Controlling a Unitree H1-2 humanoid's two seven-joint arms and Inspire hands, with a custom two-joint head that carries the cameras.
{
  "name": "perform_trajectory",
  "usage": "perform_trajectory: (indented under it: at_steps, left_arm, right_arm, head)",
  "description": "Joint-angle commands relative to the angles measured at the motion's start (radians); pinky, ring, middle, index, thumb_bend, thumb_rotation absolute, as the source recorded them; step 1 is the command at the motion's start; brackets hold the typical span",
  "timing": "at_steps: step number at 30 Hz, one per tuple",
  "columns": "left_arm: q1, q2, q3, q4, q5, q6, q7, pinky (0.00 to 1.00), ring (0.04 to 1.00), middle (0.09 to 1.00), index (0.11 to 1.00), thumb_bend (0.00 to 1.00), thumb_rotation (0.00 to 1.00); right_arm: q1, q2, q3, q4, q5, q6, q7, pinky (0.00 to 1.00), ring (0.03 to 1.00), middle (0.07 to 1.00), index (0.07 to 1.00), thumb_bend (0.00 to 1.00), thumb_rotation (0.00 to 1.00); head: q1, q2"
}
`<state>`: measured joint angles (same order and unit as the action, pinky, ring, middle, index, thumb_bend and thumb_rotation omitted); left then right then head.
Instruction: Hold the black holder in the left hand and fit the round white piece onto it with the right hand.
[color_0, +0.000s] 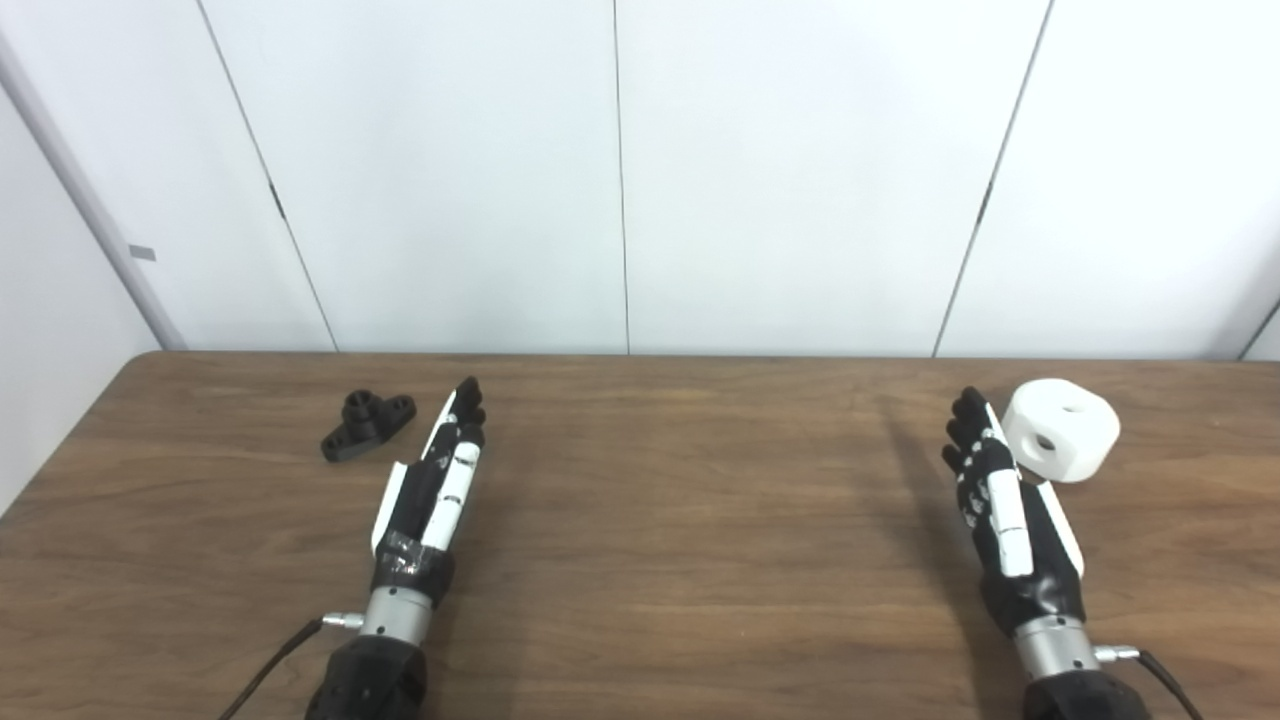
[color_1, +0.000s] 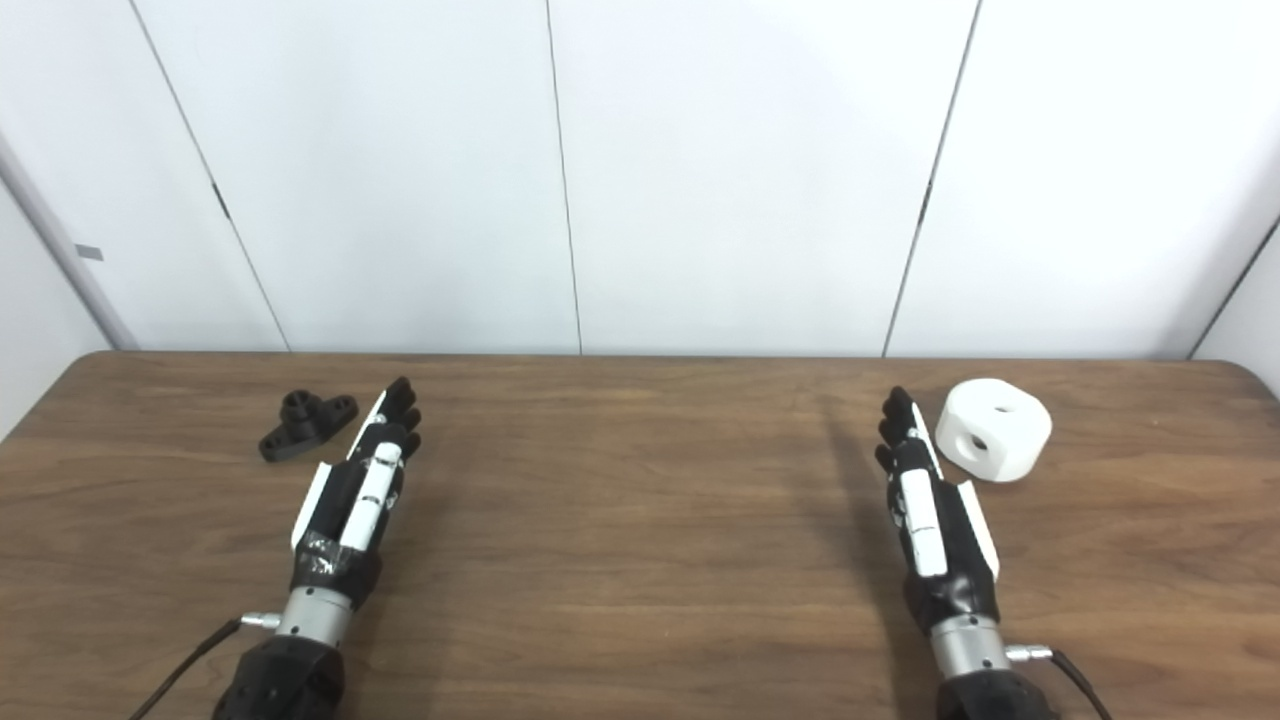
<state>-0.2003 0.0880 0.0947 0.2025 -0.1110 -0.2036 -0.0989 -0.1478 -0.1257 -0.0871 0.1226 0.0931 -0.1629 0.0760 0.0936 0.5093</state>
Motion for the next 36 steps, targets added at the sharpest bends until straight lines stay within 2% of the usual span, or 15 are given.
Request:
perform_trajectory:
  at_steps: [1,9,12,15,22,24,25,27,29,30,33,36]
  left_arm:
    - [0.023,-0.011,-0.010,0.051,-0.004,-0.015,-0.003,1.00,1.000,1.000,1.000,0.39,0.77]
    - [0.024,-0.010,-0.012,0.050,-0.003,-0.014,-0.002,1.00,1.000,1.000,1.000,0.41,0.77]
    - [0.024,-0.011,-0.012,0.049,0.000,-0.011,0.001,1.00,1.000,1.000,1.000,0.38,0.78]
    - [0.022,-0.008,-0.014,0.054,0.004,-0.018,0.001,1.00,1.000,1.000,1.000,0.41,0.77]
    - [0.025,-0.006,-0.013,0.047,-0.005,-0.019,-0.003,1.00,1.000,1.000,1.000,0.40,0.77]
    - [0.028,0.007,-0.022,0.030,0.025,-0.028,-0.001,1.00,1.000,1.000,1.000,0.43,0.76]
    - [0.030,0.018,-0.029,0.017,0.076,-0.027,0.022,1.00,1.000,1.000,1.000,0.42,0.74]
    - [0.032,0.032,-0.035,-0.006,0.155,-0.018,0.065,0.95,0.969,0.982,0.999,0.47,0.49]
    - [0.031,0.043,-0.033,-0.023,0.207,-0.015,0.096,0.86,0.907,0.922,0.950,0.56,0.25]
    - [0.031,0.051,-0.033,-0.032,0.243,-0.013,0.115,0.84,0.877,0.893,0.919,0.61,0.18]
    - [0.034,0.083,-0.044,-0.061,0.373,-0.005,0.166,0.77,0.800,0.807,0.842,0.67,0.05]
    - [0.034,0.131,-0.056,-0.086,0.488,0.009,0.194,0.77,0.777,0.773,0.801,0.71,0.02]
  right_arm:
    - [0.010,0.009,0.001,0.034,0.003,-0.029,-0.002,1.00,1.000,0.997,1.000,0.53,1.00]
    - [0.011,0.011,0.000,0.028,0.011,-0.019,0.000,1.00,1.000,1.000,1.000,0.52,1.00]
    - [0.011,0.011,0.001,0.029,0.008,-0.022,-0.001,1.00,1.000,1.000,1.000,0.51,1.00]
    - [0.010,0.011,0.001,0.032,0.009,-0.027,0.001,1.00,1.000,1.000,1.000,0.51,1.00]
    - [0.012,0.013,0.003,0.031,0.009,-0.027,0.001,1.00,1.000,1.000,1.000,0.51,1.00]
    - [0.013,0.013,0.004,0.028,0.006,-0.025,0.000,1.00,1.000,1.000,1.000,0.52,1.00]
    - [0.013,0.014,0.003,0.027,0.011,-0.022,0.001,1.00,1.000,1.000,1.000,0.52,1.00]
    - [0.013,0.016,0.001,0.026,0.014,-0.020,0.001,1.00,1.000,1.000,1.000,0.52,1.00]
    - [0.014,0.014,0.001,0.026,0.013,-0.025,0.002,1.00,1.000,1.000,1.000,0.51,1.00]
    - [0.015,0.013,0.001,0.024,0.013,-0.023,0.003,1.00,1.000,1.000,1.000,0.52,1.00]
    - [0.018,0.007,0.003,0.019,0.008,-0.019,0.005,1.00,1.000,1.000,1.000,0.54,1.00]
    - [0.019,0.001,0.006,0.018,0.007,-0.022,0.010,1.00,1.000,1.000,1.000,0.52,1.00]
  head:
    - [0.001,0.001]
    - [0.002,0.001]
    - [0.003,0.000]
    - [0.002,0.001]
    - [0.004,0.003]
    - [0.006,0.004]
    - [0.006,0.003]
    - [0.009,0.001]
    - [0.015,0.000]
    - [0.018,0.000]
    - [0.033,-0.002]
    - [0.045,-0.002]
